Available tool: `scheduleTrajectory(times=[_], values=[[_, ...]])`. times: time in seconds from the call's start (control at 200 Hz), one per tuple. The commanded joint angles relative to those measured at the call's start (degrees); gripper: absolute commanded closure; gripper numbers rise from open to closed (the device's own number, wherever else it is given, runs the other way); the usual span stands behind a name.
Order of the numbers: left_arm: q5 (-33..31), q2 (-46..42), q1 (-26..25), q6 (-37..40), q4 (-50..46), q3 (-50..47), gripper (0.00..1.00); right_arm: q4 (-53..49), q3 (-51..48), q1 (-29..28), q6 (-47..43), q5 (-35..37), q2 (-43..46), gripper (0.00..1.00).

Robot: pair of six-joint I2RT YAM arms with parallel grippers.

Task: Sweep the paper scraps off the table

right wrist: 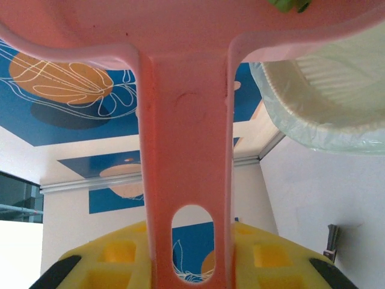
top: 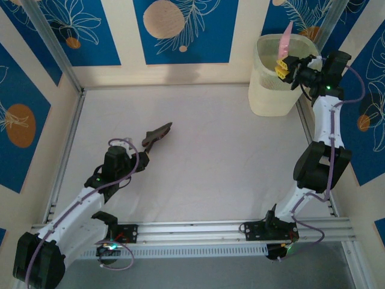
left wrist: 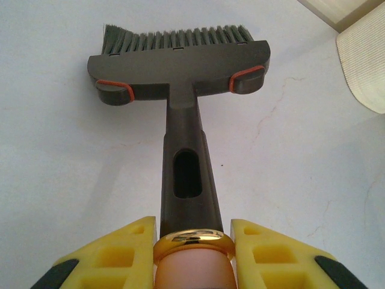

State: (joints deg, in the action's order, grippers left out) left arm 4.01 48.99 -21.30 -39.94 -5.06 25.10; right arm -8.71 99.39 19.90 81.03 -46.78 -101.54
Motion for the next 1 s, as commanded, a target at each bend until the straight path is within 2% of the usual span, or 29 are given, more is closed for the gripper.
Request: scheduleTrajectory(times=[0.0,0.33,0.605,0.89,0.995], values=[[1.29,0.37,-0.41,0.57,1.99,0.12,1.0,3.56,-0.57,0.4,2.64,-1.84,0.2,0.97],[1.44,0.75,-0.41,0.56,2.21,0.11,1.0,9.01,-2.32,0.9,8.24,-2.85,0.2,0.94],[1.87,0.84,-0.41,0.66,2.17,0.3,1.0,20.06,-6.0,1.52,19.11,-1.88,0.2,0.92],[1.88,0.67,-0.41,0.66,2.07,0.25,1.0,20.04,-5.91,1.56,18.41,-2.26,0.64,0.92],[1.91,0.67,-0.41,0.72,2.14,0.28,1.0,23.33,-6.94,1.64,20.77,-2.46,0.71,0.91]])
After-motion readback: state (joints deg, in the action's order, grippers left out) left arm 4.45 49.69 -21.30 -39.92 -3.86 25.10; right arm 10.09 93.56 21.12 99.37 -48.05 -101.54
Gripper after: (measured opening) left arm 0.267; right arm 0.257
